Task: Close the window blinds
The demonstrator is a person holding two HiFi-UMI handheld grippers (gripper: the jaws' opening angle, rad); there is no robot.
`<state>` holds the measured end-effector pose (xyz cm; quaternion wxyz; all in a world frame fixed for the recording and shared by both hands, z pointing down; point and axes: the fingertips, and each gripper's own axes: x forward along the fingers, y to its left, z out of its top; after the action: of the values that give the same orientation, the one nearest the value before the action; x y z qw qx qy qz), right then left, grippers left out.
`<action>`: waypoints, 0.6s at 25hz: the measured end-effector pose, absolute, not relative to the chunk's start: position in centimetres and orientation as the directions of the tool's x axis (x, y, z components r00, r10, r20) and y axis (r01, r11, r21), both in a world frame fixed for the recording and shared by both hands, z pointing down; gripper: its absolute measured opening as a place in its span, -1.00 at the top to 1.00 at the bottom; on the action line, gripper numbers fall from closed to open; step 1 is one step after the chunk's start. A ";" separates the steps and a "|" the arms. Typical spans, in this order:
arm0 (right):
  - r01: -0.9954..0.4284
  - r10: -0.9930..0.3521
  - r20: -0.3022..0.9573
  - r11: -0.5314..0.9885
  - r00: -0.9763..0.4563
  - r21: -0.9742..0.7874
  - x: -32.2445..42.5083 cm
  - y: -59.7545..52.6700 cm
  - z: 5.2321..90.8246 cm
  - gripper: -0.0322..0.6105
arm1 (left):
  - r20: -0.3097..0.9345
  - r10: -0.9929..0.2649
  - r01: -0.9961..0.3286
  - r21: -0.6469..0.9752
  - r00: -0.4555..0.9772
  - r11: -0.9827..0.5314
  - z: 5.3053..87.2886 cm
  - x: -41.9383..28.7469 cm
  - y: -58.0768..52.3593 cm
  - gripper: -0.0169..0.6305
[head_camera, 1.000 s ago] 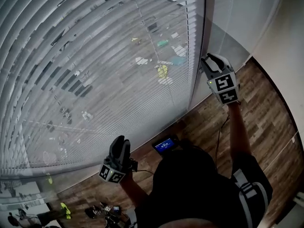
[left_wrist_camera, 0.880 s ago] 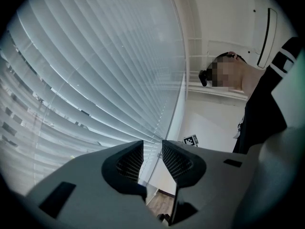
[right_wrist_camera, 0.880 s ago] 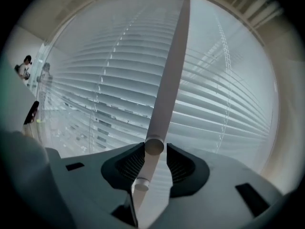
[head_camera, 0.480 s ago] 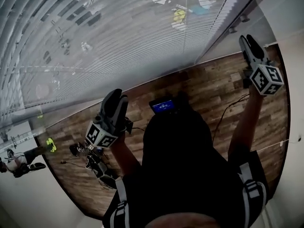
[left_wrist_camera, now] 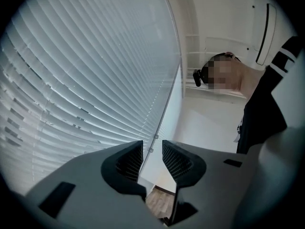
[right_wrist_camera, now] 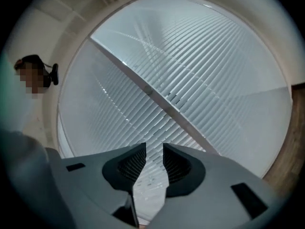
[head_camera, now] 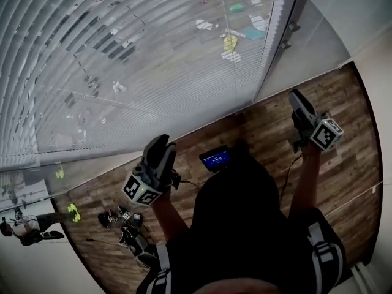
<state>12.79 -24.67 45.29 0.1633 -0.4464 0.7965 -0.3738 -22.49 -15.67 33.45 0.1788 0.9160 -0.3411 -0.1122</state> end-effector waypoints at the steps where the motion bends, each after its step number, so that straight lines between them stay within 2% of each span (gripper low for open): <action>1: -0.559 -0.833 0.056 0.319 -0.551 -0.765 11.4 -22.1 45.4 0.55 | -0.100 -0.652 -0.568 0.403 0.752 -0.717 33.7 -23.1 -13.9 0.55; 6: -0.470 -0.796 0.033 0.323 -0.605 -0.821 8.5 -17.4 45.4 0.65 | -0.140 -0.640 -0.517 0.473 0.755 -0.713 36.1 -22.9 -12.1 0.55; 12: -0.566 -0.766 0.152 0.311 -0.625 -0.764 8.9 -11.3 44.3 0.77 | -0.205 -0.626 -0.435 0.560 0.752 -0.705 38.6 -20.6 -9.2 0.55; 15: -0.569 -0.756 0.181 0.290 -0.630 -0.770 8.8 -9.4 44.5 0.82 | -0.222 -0.631 -0.413 0.589 0.744 -0.695 39.1 -20.2 -8.3 0.55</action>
<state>8.78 -9.42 44.47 0.1093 -0.4162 0.7956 -0.4264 -20.17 -8.32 39.05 0.2607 0.8966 -0.2911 -0.2084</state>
